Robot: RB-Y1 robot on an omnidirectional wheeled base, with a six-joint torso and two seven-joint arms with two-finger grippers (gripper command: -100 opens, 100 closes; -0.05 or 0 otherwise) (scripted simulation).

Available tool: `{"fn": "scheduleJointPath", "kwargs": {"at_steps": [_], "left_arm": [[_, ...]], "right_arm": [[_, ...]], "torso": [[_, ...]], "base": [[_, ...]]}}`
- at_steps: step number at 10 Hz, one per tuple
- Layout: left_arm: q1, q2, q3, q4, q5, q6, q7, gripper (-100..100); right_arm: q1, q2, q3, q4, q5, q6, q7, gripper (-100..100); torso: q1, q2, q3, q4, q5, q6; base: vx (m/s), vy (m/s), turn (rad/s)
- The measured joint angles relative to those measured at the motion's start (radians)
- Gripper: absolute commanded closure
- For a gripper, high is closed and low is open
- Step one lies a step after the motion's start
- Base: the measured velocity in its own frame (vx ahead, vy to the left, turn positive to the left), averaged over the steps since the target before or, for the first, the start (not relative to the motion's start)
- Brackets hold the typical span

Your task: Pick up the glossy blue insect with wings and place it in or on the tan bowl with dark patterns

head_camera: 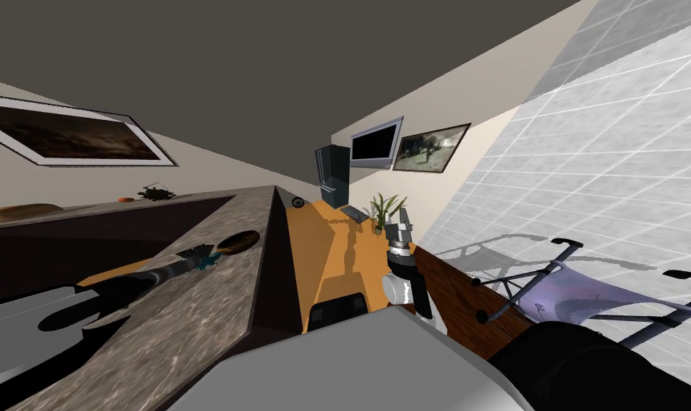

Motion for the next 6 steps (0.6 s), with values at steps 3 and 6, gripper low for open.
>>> {"fn": "scheduleJointPath", "kwargs": {"at_steps": [3, 6], "left_arm": [[0.036, 0.057, 0.054, -0.028, 0.029, -0.003, 0.031, 100], [0.035, 0.115, 0.077, -0.054, 0.075, -0.001, 0.050, 100]], "right_arm": [[0.000, 0.000, 0.000, 0.000, 0.000, 0.000, 0.000, 0], [0.000, 0.000, 0.000, 0.000, 0.000, 0.000, 0.000, 0]], "torso": [[0.001, -0.001, -0.001, 0.000, 0.001, 0.000], [0.000, -0.004, -0.002, -0.001, 0.000, 0.001]], "base": [[0.060, 0.028, 0.103], [0.086, 0.021, 0.048]]}}
